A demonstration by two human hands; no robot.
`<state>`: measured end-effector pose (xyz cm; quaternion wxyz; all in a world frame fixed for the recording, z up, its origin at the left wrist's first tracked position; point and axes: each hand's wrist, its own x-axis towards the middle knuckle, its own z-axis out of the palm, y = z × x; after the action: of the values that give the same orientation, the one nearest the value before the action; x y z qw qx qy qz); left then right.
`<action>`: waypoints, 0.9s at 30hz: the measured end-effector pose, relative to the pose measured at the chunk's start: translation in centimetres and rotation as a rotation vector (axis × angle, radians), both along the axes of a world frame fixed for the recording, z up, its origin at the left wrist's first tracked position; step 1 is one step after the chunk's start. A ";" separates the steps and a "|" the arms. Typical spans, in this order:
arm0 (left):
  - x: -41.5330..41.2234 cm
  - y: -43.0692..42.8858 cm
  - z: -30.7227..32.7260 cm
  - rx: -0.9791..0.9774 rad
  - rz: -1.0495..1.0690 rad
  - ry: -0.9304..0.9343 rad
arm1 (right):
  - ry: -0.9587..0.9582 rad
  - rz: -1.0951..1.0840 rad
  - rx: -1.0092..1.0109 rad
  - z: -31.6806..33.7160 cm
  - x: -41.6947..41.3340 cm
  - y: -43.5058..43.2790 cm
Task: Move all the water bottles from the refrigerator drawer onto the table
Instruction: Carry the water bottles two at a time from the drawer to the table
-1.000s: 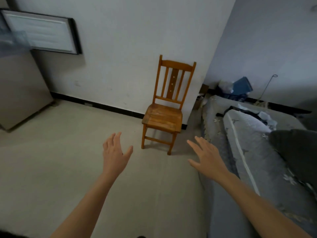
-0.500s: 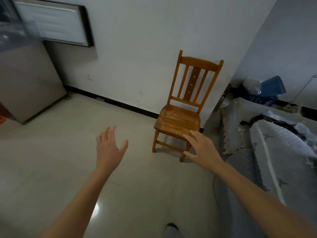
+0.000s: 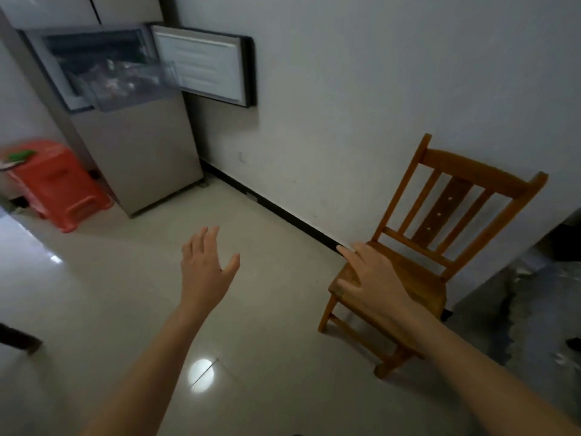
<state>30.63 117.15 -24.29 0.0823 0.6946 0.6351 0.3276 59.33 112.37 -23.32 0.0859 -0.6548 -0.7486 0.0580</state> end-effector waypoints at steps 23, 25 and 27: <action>-15.3 27.3 0.6 0.035 0.394 0.040 | -0.029 0.476 0.319 2.5 -13.6 40.0; -16.2 30.4 1.2 0.070 0.378 0.049 | -0.034 0.469 0.320 3.0 -14.7 42.8; -17.0 33.4 1.7 0.100 0.373 0.055 | -0.022 0.455 0.329 3.4 -16.1 45.8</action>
<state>13.63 150.53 -22.60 -0.0316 0.5768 0.7378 0.3492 43.25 158.13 -19.94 0.1678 -0.4479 -0.8766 -0.0536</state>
